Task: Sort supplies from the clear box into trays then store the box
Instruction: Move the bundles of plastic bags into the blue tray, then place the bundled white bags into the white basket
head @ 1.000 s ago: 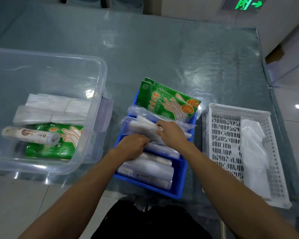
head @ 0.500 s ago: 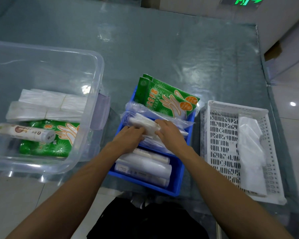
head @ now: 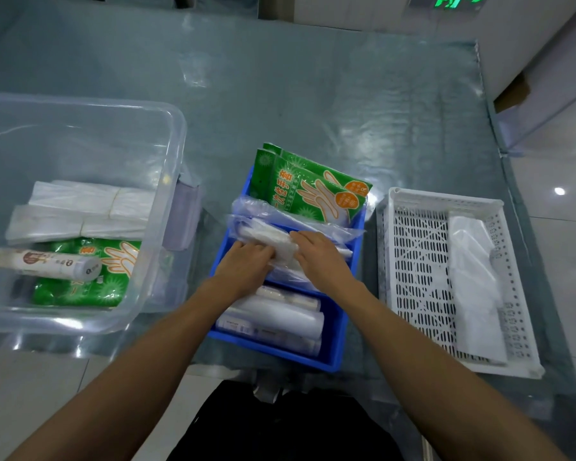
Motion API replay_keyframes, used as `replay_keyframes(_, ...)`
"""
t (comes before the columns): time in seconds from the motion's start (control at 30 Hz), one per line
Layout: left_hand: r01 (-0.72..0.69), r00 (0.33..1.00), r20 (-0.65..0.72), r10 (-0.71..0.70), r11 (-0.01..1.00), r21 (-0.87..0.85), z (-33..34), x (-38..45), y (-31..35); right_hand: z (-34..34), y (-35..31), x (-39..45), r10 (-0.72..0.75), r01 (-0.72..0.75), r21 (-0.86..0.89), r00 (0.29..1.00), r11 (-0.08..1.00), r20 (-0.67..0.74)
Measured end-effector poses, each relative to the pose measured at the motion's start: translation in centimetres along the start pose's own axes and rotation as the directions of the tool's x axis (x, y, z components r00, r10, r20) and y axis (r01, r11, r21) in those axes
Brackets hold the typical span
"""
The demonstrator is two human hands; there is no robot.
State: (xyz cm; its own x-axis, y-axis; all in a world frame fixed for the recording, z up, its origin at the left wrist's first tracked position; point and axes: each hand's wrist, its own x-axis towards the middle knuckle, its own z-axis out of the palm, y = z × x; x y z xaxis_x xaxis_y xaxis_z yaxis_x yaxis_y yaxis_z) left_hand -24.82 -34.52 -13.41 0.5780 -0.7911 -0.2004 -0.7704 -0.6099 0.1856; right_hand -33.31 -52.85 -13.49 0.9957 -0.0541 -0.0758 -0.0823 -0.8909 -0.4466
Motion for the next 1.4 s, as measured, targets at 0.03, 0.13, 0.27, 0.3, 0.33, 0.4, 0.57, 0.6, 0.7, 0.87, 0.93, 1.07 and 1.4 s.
replay_keyframes(0.03, -0.002, 1.000, -0.030, 0.002, 1.000, -0.008, -0.1, -0.1, 0.2, 0.0, 0.0, -0.3, -0.008, 0.008, -0.015, 1.000, 1.000, -0.021)
replay_keyframes(0.13, 0.018, 0.996, -0.083, -0.020, 0.999, -0.027, -0.6, -0.4, 0.5, -0.1, 0.1, -0.9, -0.010, 0.008, -0.037, 0.998, 0.999, -0.058)
replay_keyframes(0.27, 0.053, 0.995, -0.089, -0.053, 0.999, -0.010, -1.5, -0.9, 1.2, -0.9, 0.1, -1.4, -0.002, -0.002, -0.078, 0.999, 0.997, -0.051)
replay_keyframes(0.3, 0.069, 0.995, -0.077, -0.070, 0.997, -0.026, -1.9, -0.8, 1.3, -1.2, 0.1, -1.2, 0.004, -0.008, -0.086, 0.999, 0.996, -0.036)
replay_keyframes(0.33, 0.095, 0.993, -0.068, -0.098, 0.994, -0.049, -2.2, -0.8, 1.2, -1.2, 0.1, -1.1, 0.015, -0.017, -0.094, 1.000, 0.995, -0.017)
replay_keyframes(0.4, 0.155, 0.984, -0.082, -0.160, 0.986, -0.069, -2.9, -1.5, 2.1, -2.0, 0.2, -2.0, 0.020, -0.021, -0.109, 1.000, 0.994, -0.007)
replay_keyframes(0.57, 0.202, 0.979, -0.006, -0.202, 0.979, -0.021, -4.0, -1.8, 2.3, -2.8, -0.1, -2.0, 0.039, -0.037, -0.106, 0.999, 0.994, 0.018)
replay_keyframes(0.6, 0.200, 0.980, 0.006, -0.200, 0.980, -0.007, -4.4, -1.9, 2.6, -3.2, -0.2, -2.0, 0.038, -0.035, -0.106, 0.999, 0.994, 0.028)
replay_keyframes(0.7, 0.190, 0.982, 0.018, -0.190, 0.982, 0.010, -5.9, -2.0, 3.2, -4.5, -0.8, -1.7, 0.041, -0.036, -0.098, 0.998, 0.995, 0.045)
replay_keyframes(0.87, 0.149, 0.986, -0.084, -0.144, 0.987, 0.055, -10.1, -2.1, 3.9, -7.7, -2.3, -0.8, 0.059, -0.063, -0.112, 0.997, 0.992, -0.040)
replay_keyframes(0.93, 0.140, 0.982, -0.135, -0.133, 0.989, 0.042, -12.2, -2.1, 4.0, -9.3, -3.1, -0.4, 0.061, -0.069, -0.105, 0.995, 0.992, -0.084)
replay_keyframes(1.07, 0.106, 0.969, -0.232, -0.089, 0.992, 0.061, -16.7, -3.2, 3.0, -12.4, -6.1, 0.1, 0.068, -0.086, -0.088, 0.979, 0.992, -0.191)
replay_keyframes(1.4, 0.145, 0.916, -0.378, -0.135, 0.990, -0.002, -22.1, -13.0, -7.0, -13.0, -20.7, 1.8, -0.037, 0.016, -0.078, 0.960, 0.997, -0.277)
